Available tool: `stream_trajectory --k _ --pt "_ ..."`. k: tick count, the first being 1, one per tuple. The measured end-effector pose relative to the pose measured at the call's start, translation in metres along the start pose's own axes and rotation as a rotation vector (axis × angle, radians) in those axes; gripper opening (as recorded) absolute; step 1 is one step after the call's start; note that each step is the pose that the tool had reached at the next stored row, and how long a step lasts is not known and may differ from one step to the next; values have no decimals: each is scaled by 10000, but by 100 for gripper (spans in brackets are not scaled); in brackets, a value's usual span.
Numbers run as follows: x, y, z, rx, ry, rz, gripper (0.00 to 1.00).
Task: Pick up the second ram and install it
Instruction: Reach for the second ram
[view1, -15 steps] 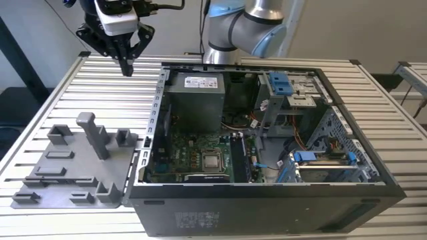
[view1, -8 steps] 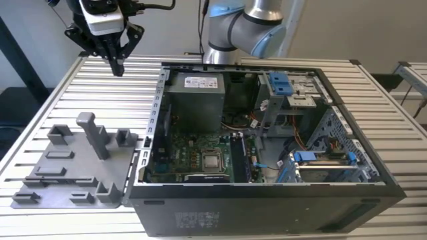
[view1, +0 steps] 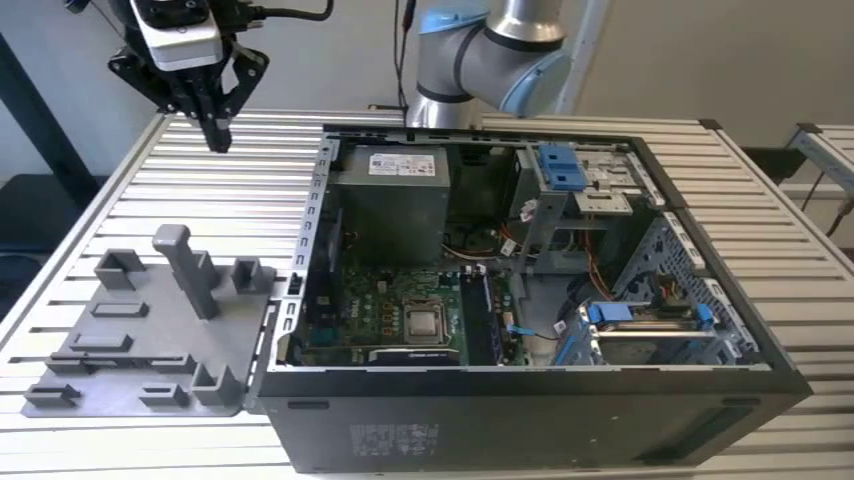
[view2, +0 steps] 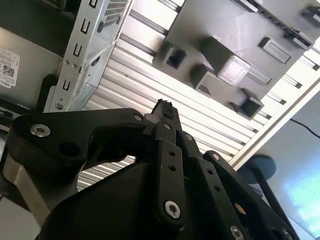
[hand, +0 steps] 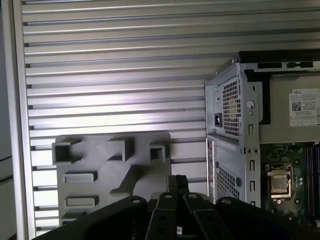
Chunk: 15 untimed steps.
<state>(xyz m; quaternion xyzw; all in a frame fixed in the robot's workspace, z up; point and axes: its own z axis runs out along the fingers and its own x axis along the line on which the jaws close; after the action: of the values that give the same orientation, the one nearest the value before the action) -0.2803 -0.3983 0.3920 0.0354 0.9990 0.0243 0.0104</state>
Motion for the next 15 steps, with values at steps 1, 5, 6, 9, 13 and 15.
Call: stream_trajectory --k 1,5,6,9,13,15 --pt "26 -1 1 0 -1 0 11" --pt "129 -8 3 0 2 -39 11" --pt "151 -10 4 -1 3 -64 11" --pt "210 -15 10 -3 7 -151 11" --pt "282 -20 24 -8 14 -291 11" --pt "311 -22 30 -12 19 -376 11"
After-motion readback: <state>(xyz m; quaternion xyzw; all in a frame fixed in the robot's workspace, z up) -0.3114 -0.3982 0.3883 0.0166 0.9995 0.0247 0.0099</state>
